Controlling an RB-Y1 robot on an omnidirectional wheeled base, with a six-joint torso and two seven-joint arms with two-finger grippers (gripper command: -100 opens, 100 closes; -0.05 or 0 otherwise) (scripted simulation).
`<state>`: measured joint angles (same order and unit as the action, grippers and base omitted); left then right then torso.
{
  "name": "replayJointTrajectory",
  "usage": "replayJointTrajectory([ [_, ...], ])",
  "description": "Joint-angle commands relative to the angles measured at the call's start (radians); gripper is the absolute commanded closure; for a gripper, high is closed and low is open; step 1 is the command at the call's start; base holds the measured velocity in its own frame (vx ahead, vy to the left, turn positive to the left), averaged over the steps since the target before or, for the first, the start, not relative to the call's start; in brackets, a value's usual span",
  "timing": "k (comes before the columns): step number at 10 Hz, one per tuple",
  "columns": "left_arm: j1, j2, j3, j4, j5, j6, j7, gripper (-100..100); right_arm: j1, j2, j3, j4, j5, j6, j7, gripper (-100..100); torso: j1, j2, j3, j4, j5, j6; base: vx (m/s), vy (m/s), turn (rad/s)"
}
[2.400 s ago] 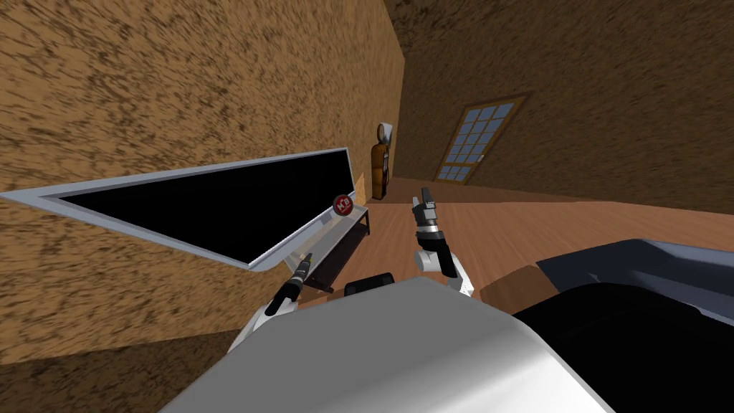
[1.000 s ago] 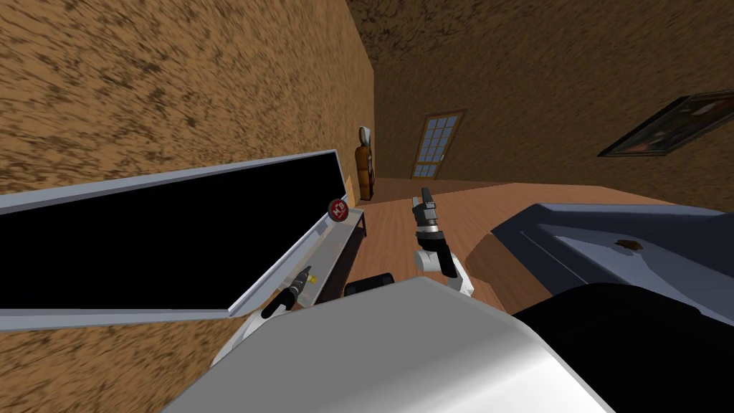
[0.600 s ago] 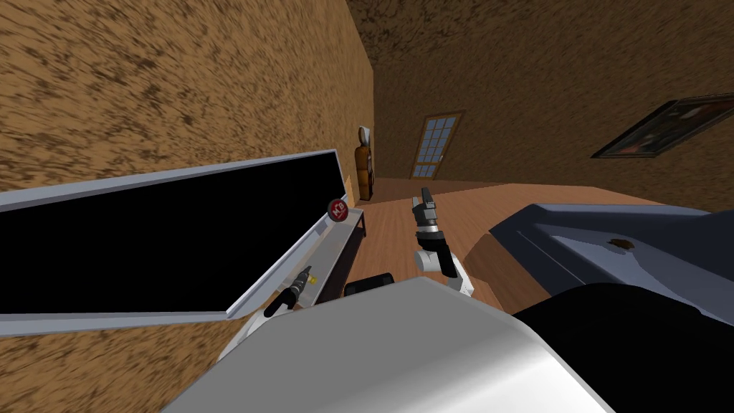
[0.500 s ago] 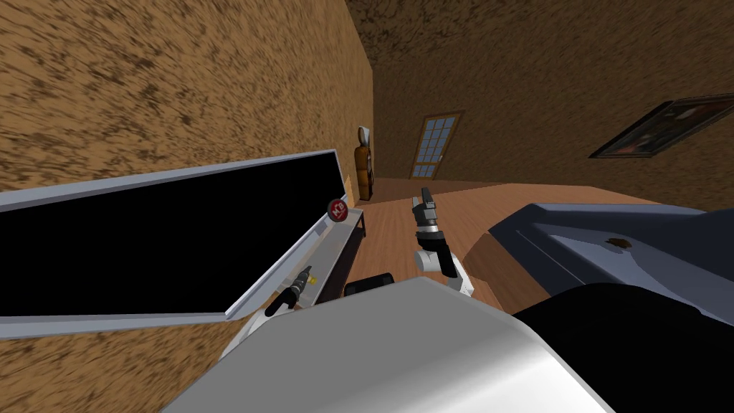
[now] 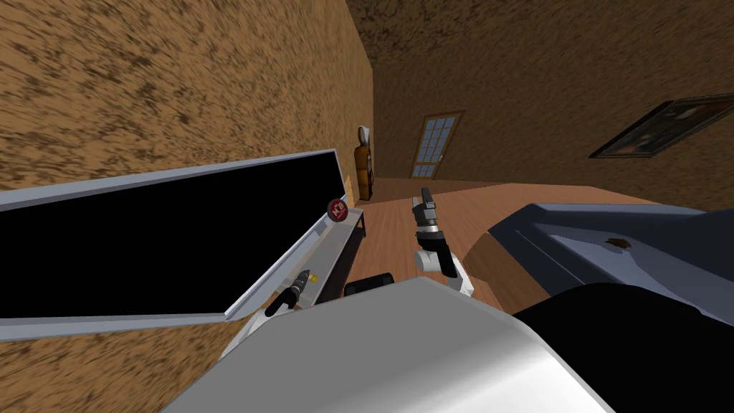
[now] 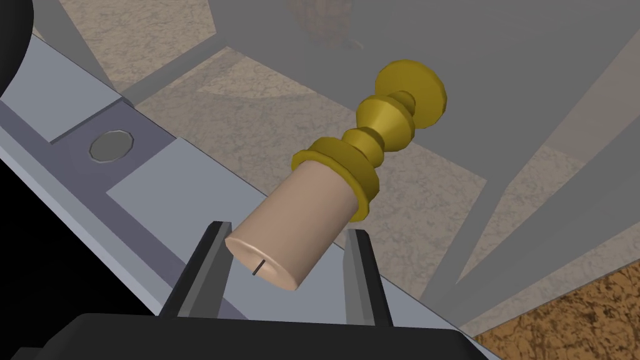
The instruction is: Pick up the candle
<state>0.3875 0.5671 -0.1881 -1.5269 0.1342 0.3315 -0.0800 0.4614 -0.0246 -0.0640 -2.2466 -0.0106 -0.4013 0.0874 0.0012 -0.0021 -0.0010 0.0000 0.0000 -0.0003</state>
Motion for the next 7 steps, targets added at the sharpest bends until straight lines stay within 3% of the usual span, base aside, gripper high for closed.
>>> replayJointTrajectory([
  [1, 0.0, 0.0, 0.0, 0.0, 0.0, 0.0, 0.0, 100, 0.0, 0.0, 0.0, 0.0, 0.0, 0.0, 0.0, 0, 0.0, 0.0, 0.0, 0.0, 0.0, 0.0, 0.0, 0.0, 0.0],
  [2, 0.0, 0.0, 0.0, 0.0, 0.0, 0.0, 0.0, 0, 0.0, 0.0, 0.0, 0.0, 0.0, 0.0, 0.0, 0, 0.0, 0.0, 0.0, 0.0, 0.0, 0.0, 0.0, 0.0, 0.0],
  [3, 0.013, 0.015, -0.002, -0.033, 0.008, 0.014, 0.002, 100, 0.0, 0.0, 0.0, 0.0, 0.0, 0.0, 0.0, 0, 0.0, 0.0, 0.0, 0.0, 0.0, 0.0, 0.004, -0.003, 0.018],
  [5, 0.028, 0.029, -0.003, -0.067, 0.015, 0.03, 0.004, 100, 0.0, 0.0, 0.0, 0.0, 0.0, 0.0, 0.0, 0, 0.0, 0.0, 0.0, 0.0, 0.0, 0.0, 0.0, -0.006, 0.036],
  [6, 0.025, 0.023, -0.002, -0.059, 0.011, 0.024, 0.003, 100, 0.0, 0.0, 0.0, 0.0, 0.0, 0.0, 0.0, 0, 0.0, 0.001, 0.001, 0.0, 0.0, 0.0, -0.004, -0.001, 0.011],
  [7, 0.026, 0.024, -0.002, -0.061, 0.011, 0.026, 0.003, 0, 0.0, 0.0, 0.0, 0.0, 0.0, 0.0, 0.0, 0, 0.0, 0.001, 0.001, 0.0, 0.0, 0.0, 0.0, 0.0, 0.0],
])
